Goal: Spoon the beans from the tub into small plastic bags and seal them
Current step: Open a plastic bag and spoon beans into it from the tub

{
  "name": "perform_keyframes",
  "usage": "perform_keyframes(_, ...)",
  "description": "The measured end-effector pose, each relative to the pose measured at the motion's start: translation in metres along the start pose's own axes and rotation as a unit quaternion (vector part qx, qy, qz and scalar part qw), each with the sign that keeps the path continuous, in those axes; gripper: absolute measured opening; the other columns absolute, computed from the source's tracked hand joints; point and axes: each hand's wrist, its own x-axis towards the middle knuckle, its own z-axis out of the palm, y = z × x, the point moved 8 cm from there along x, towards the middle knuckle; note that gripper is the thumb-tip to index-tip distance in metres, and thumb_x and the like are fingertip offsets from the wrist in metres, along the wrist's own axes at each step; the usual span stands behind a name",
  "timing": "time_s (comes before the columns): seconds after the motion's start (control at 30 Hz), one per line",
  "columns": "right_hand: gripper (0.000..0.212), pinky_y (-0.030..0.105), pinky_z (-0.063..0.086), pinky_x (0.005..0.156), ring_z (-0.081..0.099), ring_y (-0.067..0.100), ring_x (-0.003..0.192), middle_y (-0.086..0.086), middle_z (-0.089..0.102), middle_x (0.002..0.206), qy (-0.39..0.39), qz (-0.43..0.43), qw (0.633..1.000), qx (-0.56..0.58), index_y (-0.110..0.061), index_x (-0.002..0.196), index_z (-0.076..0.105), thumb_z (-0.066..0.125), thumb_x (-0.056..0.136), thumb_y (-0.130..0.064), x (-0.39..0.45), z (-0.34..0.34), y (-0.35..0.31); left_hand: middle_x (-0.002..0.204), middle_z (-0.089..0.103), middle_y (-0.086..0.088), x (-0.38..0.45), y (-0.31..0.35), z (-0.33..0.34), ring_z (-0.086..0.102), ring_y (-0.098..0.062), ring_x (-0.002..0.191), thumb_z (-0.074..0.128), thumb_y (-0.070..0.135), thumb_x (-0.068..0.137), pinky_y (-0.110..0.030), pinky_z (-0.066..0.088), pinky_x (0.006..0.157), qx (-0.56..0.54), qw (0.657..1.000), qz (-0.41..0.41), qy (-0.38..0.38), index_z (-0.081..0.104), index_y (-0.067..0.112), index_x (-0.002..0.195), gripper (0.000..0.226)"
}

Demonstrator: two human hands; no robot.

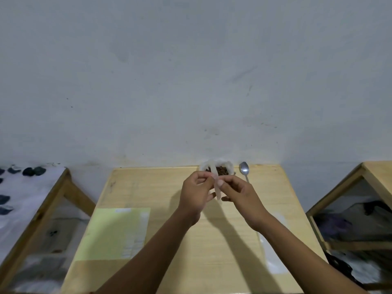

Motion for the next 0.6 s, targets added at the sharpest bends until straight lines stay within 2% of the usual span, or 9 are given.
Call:
perform_keyframes(0.13, 0.014, 0.045, 0.053, 0.091, 0.066, 0.020, 0.098, -0.006, 0.075, 0.098, -0.002, 0.015, 1.000, 0.001, -0.024, 0.105, 0.071, 0.069, 0.091, -0.026, 0.001, 0.008, -0.001, 0.098, 0.074, -0.006, -0.006, 0.005, -0.004, 0.074, -0.016, 0.091, 0.070, 0.021, 0.090, -0.043, 0.057, 0.086, -0.013, 1.000, -0.002, -0.020, 0.065, 0.010, 0.097, 0.014)
perform_keyframes(0.23, 0.015, 0.045, 0.053, 0.091, 0.064, 0.014, 0.092, -0.003, 0.074, 0.098, -0.012, 0.022, 1.000, -0.001, -0.024, 0.104, 0.072, 0.071, 0.089, -0.023, 0.001, 0.011, -0.001, 0.099, 0.075, -0.005, -0.007, 0.007, -0.005, 0.074, -0.017, 0.091, 0.071, 0.022, 0.089, -0.041, 0.056, 0.084, -0.013, 1.000, -0.001, -0.027, 0.064, 0.012, 0.094, 0.013)
perform_keyframes(0.37, 0.015, 0.041, 0.053, 0.091, 0.065, 0.010, 0.095, -0.004, 0.075, 0.099, -0.020, 0.040, 0.999, 0.011, -0.024, 0.104, 0.072, 0.071, 0.089, -0.023, 0.001, 0.011, 0.001, 0.093, 0.075, -0.001, -0.005, 0.006, -0.005, 0.074, -0.016, 0.089, 0.068, 0.022, 0.091, -0.042, 0.055, 0.085, -0.012, 0.999, -0.001, -0.032, 0.063, 0.013, 0.095, 0.011)
perform_keyframes(0.5, 0.016, 0.036, 0.053, 0.090, 0.066, 0.012, 0.099, -0.002, 0.075, 0.102, -0.017, 0.050, 0.998, 0.019, -0.023, 0.105, 0.072, 0.070, 0.090, -0.025, 0.002, 0.009, 0.006, 0.098, 0.074, -0.008, -0.002, 0.001, -0.004, 0.073, -0.020, 0.091, 0.064, 0.015, 0.094, -0.047, 0.057, 0.089, -0.018, 0.999, -0.002, -0.035, 0.064, 0.012, 0.091, 0.005)
perform_keyframes(0.6, 0.012, 0.034, 0.053, 0.086, 0.066, 0.011, 0.092, 0.001, 0.075, 0.099, 0.001, 0.053, 0.999, 0.009, -0.022, 0.102, 0.073, 0.067, 0.092, -0.022, 0.003, 0.006, 0.010, 0.103, 0.071, -0.015, 0.000, -0.002, -0.005, 0.073, -0.023, 0.091, 0.059, 0.009, 0.095, -0.047, 0.058, 0.087, -0.013, 1.000, -0.003, -0.024, 0.063, 0.009, 0.088, 0.008)
